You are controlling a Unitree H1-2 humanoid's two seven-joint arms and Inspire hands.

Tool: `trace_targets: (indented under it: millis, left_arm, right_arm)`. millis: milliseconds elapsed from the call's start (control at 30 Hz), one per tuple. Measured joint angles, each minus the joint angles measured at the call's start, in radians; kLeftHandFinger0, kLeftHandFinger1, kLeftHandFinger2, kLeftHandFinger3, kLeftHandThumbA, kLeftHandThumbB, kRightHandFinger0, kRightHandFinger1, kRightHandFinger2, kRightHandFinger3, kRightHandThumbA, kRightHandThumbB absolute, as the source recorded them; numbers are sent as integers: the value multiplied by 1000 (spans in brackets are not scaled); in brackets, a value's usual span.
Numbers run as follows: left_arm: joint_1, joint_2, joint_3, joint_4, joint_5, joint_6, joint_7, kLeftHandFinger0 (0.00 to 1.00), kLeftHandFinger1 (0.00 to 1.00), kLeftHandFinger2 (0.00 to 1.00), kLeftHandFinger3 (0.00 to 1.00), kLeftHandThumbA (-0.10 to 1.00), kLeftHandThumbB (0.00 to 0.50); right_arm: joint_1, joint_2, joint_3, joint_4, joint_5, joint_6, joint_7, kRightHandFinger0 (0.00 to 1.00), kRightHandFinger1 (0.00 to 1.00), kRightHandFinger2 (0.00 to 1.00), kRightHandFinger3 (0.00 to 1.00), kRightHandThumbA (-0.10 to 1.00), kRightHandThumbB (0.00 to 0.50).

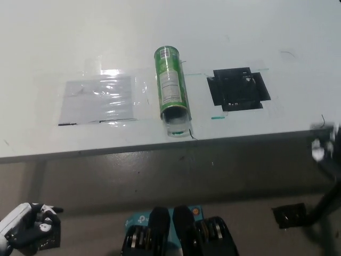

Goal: The robot uses its right hand finger to pull out the chips tray kept inside a container in the middle of the desk

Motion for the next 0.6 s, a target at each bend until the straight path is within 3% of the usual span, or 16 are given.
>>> trace_targets:
  millis: [233, 467, 500, 533, 600]
  left_arm:
    - [1, 0, -1, 0, -3, 3, 0, 623, 646, 758, 907, 121, 0]
    - [0, 4, -3, 0, -3, 4, -1, 668, 670, 781, 946, 118, 0]
    - [0, 5, -3, 0, -3, 4, -1, 659, 656, 764, 929, 115, 0]
    - [1, 6, -3, 0, -3, 4, -1, 658, 655, 763, 926, 116, 0]
    - [1, 7, -3, 0, -3, 4, 0, 659, 656, 762, 929, 121, 0]
  right_arm:
    - [-179, -13, 47, -67, -12, 46, 14, 0, 0, 424, 601, 460, 41]
    - [-305, -10, 160, -5, -39, 61, 49, 0, 0, 392, 618, 382, 73]
    - [-314, -7, 176, 9, -44, 61, 52, 0, 0, 460, 653, 449, 105]
    - [-322, -6, 194, 27, -51, 59, 57, 0, 0, 473, 672, 453, 92]
    - [-343, -4, 240, 76, -68, 60, 70, 0, 0, 485, 684, 392, 93]
